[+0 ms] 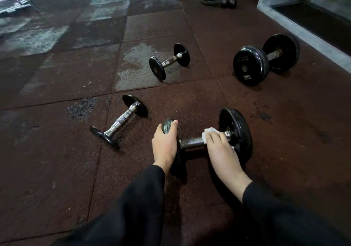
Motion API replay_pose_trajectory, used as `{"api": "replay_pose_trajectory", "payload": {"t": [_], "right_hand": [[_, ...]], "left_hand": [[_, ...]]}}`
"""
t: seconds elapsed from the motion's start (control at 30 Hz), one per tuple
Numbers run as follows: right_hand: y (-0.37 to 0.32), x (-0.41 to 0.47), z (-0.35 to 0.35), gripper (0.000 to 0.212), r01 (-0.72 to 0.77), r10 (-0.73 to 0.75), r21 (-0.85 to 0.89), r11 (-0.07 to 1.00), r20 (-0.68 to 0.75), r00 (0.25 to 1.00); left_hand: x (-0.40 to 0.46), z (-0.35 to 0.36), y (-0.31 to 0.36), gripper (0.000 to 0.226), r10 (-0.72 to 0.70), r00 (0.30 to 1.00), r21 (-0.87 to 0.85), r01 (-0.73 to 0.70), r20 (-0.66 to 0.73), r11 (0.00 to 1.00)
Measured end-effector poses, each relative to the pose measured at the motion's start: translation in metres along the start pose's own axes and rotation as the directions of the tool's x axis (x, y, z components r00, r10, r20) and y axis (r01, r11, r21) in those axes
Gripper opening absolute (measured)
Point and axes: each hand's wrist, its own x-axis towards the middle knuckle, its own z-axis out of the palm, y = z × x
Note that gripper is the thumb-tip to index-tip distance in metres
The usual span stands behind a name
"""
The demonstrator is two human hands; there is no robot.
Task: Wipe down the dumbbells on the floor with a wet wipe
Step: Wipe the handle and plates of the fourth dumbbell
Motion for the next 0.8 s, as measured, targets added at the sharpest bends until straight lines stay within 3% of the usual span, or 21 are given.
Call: {"api": "replay_pose_trajectory", "payload": {"t": [0.07, 0.13, 0.23, 0.3, 0.57, 0.8], "right_hand": [[0.004, 0.004, 0.006, 0.026, -0.064, 0.059, -0.062, 0.996, -0.073, 0.996], [0.005, 0.011, 0.002, 0.005, -0.076, 0.059, -0.164, 0.983, -0.106, 0.993], [-0.001, 0.014, -0.005, 0.011, -0.067, 0.062, -0.319, 0.945, -0.026, 0.998], [-0.004, 0.006, -0.005, 0.035, -0.073, 0.102, -0.382, 0.921, 0.054, 0.993], [-0.012, 0.021, -0.025, 0.026, -0.009, 0.126, -0.485, 0.874, 0.209, 0.970], [-0.007, 0.013, -0.020, 0.043, -0.041, 0.124, -0.507, 0.861, 0.131, 0.984]], "left_hand": [[0.000, 0.000, -0.001, 0.065, -0.005, 1.000, 0.002, 0.005, 0.000, 1.000], [0.000, 0.000, -0.001, 0.066, -0.006, 1.000, 0.002, 0.006, -0.003, 1.000], [-0.001, 0.001, 0.000, 0.056, 0.008, 1.000, -0.003, -0.008, -0.016, 1.000], [-0.002, 0.001, 0.001, 0.050, 0.014, 1.000, -0.009, -0.015, -0.019, 1.000], [-0.006, 0.000, 0.002, 0.048, 0.017, 1.000, -0.019, -0.017, -0.023, 1.000], [-0.007, 0.000, 0.001, 0.067, 0.006, 1.000, -0.026, -0.007, -0.013, 1.000]]}}
